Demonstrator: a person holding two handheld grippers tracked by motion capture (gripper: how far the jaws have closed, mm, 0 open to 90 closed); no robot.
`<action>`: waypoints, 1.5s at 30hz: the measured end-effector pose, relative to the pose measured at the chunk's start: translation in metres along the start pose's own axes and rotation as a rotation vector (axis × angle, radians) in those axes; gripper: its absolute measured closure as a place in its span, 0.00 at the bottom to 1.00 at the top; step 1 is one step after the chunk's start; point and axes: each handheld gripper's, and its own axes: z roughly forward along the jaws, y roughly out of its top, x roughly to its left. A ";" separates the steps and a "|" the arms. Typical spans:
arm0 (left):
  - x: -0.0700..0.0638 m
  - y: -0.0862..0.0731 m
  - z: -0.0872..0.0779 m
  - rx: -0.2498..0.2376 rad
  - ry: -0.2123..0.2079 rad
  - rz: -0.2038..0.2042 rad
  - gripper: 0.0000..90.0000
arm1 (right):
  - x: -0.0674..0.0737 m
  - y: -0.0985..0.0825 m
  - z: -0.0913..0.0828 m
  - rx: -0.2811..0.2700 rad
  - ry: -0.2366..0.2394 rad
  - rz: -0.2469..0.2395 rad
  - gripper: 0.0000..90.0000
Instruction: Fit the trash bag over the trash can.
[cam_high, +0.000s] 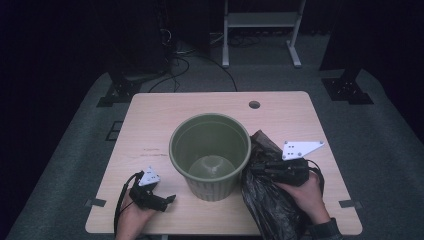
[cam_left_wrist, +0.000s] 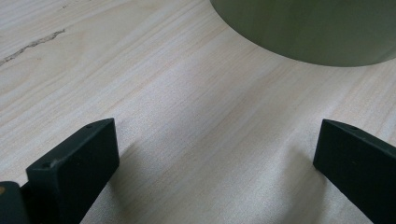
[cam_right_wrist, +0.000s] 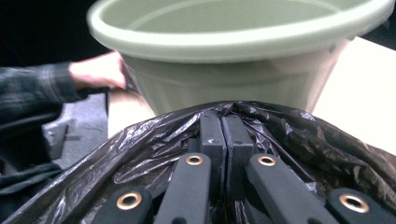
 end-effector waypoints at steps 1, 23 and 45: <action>0.000 0.000 0.000 0.000 0.000 0.000 0.00 | 0.001 0.002 -0.003 -0.007 0.004 -0.003 0.99; 0.000 0.000 0.000 -0.002 0.000 0.000 0.00 | 0.014 0.071 -0.025 -0.059 0.178 -0.099 0.99; 0.000 0.000 0.000 -0.002 0.000 0.000 0.00 | -0.001 0.134 0.018 -0.088 0.336 -0.090 0.99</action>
